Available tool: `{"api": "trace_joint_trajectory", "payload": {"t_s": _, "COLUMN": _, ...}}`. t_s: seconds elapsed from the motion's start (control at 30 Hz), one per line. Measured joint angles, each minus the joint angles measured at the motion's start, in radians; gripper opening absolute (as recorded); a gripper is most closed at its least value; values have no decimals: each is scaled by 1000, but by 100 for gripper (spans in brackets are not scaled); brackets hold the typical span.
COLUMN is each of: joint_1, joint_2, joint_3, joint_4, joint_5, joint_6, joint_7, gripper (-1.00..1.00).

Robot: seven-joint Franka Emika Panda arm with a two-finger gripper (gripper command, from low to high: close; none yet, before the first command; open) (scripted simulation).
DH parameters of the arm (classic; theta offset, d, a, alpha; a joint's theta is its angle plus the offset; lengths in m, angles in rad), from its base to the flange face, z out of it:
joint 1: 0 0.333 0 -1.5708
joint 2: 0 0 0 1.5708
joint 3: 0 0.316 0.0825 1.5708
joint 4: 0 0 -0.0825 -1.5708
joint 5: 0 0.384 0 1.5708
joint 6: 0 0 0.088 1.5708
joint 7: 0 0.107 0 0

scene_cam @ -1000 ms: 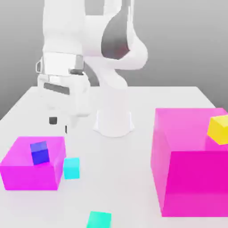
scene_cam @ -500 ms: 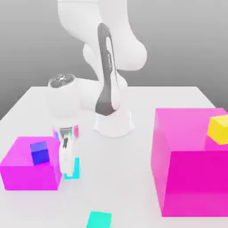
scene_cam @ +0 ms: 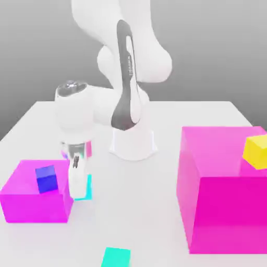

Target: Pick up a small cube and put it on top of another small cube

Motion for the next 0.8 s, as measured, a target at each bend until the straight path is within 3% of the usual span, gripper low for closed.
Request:
{"api": "trace_joint_trajectory", "payload": {"t_s": 0.13, "joint_1": 79, "joint_2": -65, "joint_3": 54, "joint_4": 101, "joint_5": 14, "joint_6": -159, "joint_7": -22, "gripper": -100}}
{"api": "trace_joint_trajectory", "payload": {"t_s": 0.7, "joint_1": 505, "joint_2": -195, "joint_3": 417, "joint_4": 713, "joint_5": 108, "joint_6": -883, "joint_7": -150, "gripper": -100}}
{"api": "trace_joint_trajectory", "payload": {"t_s": 0.8, "joint_1": 535, "joint_2": -170, "joint_3": 456, "joint_4": 709, "joint_5": 103, "joint_6": -859, "joint_7": -148, "gripper": -100}}
